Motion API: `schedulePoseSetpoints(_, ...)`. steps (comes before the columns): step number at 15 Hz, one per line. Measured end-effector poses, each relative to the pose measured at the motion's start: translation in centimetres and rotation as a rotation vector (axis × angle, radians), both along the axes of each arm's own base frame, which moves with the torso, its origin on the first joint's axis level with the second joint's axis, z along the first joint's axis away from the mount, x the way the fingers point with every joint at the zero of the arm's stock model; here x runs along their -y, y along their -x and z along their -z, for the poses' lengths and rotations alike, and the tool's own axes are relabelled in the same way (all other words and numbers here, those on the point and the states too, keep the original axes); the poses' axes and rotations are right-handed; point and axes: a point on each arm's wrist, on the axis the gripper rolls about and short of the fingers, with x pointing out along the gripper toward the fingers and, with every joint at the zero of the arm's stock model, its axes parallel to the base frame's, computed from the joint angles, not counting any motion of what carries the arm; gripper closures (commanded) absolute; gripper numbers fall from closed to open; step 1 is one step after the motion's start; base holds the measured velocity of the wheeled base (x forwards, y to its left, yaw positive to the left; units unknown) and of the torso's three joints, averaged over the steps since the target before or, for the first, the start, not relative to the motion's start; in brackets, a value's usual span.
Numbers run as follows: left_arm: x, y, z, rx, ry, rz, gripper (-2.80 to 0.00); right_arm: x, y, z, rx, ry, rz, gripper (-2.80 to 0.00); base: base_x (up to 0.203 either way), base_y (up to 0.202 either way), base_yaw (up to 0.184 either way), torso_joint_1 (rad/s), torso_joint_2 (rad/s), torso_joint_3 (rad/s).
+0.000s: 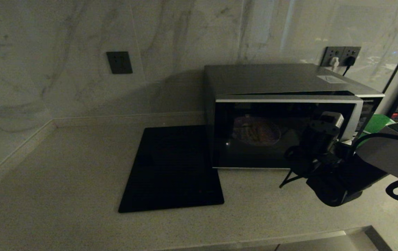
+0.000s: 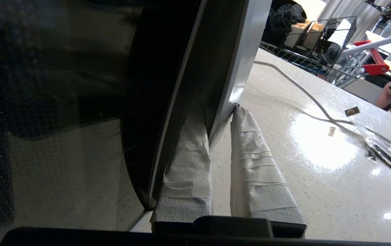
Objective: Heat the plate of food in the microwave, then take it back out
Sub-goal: Open the microwave oven
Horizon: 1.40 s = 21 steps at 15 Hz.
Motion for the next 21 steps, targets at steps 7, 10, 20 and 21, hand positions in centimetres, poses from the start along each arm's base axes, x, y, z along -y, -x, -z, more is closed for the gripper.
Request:
schedulePoseSetpoints(7, 0.0, 0.0, 0.0, 0.000, -0.001, -0.001, 0.00, -1.6, 1.7, -0.4, 0.024, -0.009, -0.075, 0.00, 0.000, 0.000, 0.000, 0.000, 0.00, 0.000)
schedulePoseSetpoints(10, 0.0, 0.0, 0.0, 0.000, 0.000, 0.000, 0.00, -2.4, 2.3, -0.6, 0.046, -0.015, -0.108, 0.00, 0.000, 0.000, 0.000, 0.000, 0.00, 0.000)
schedulePoseSetpoints(20, 0.0, 0.0, 0.0, 0.000, 0.000, 0.000, 0.00, -6.9, 5.8, -1.0, 0.074, -0.033, -0.260, 0.00, 0.000, 0.000, 0.000, 0.000, 0.00, 0.000)
schedulePoseSetpoints(21, 0.0, 0.0, 0.0, 0.000, 0.000, -0.001, 0.00, -6.9, 6.2, -1.3, 0.084, -0.038, -0.267, 0.00, 0.000, 0.000, 0.000, 0.000, 0.00, 0.000)
